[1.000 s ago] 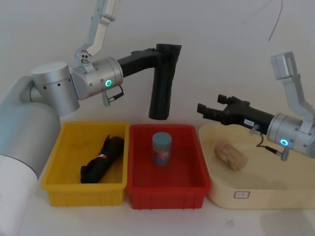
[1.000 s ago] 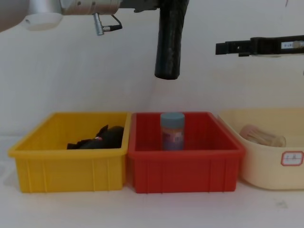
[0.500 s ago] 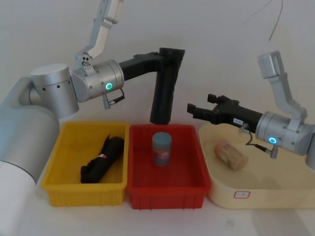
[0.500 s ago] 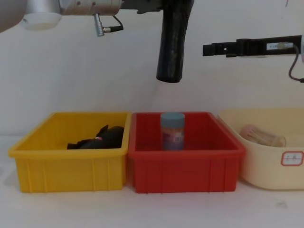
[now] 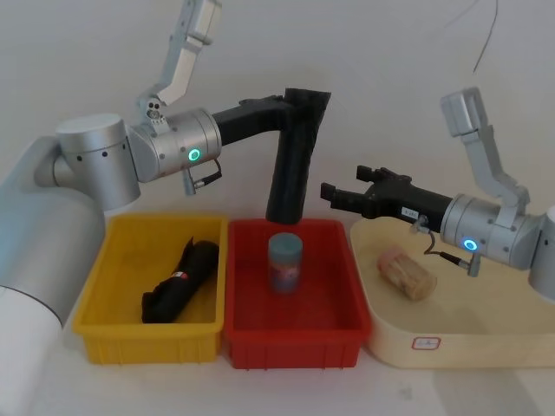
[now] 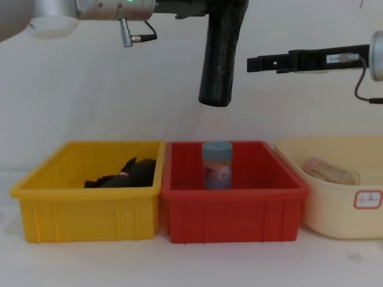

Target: Pick up the garbage bag with the one hand and transfer it to the other hand.

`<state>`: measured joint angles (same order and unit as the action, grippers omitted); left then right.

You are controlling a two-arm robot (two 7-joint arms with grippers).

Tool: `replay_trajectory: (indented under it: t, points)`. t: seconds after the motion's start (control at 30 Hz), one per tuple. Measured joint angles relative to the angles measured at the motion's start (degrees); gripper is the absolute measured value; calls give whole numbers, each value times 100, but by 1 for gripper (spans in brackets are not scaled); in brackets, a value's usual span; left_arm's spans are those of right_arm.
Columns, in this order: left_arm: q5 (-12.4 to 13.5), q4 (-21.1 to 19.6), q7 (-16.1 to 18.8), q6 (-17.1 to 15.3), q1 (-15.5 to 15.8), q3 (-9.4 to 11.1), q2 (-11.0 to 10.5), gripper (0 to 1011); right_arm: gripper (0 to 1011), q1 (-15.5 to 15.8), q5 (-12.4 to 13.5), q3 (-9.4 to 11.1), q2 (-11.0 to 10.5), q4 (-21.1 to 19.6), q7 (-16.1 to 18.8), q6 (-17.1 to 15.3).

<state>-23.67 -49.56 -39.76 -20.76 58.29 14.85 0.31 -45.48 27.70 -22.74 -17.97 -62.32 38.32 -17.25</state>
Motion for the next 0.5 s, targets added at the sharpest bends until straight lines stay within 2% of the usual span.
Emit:
replay_trajectory:
  t: [0.5]
  points:
    - [-49, 30, 34, 0, 15, 14, -58, 540, 1001, -62, 15, -109, 26, 64, -44, -15]
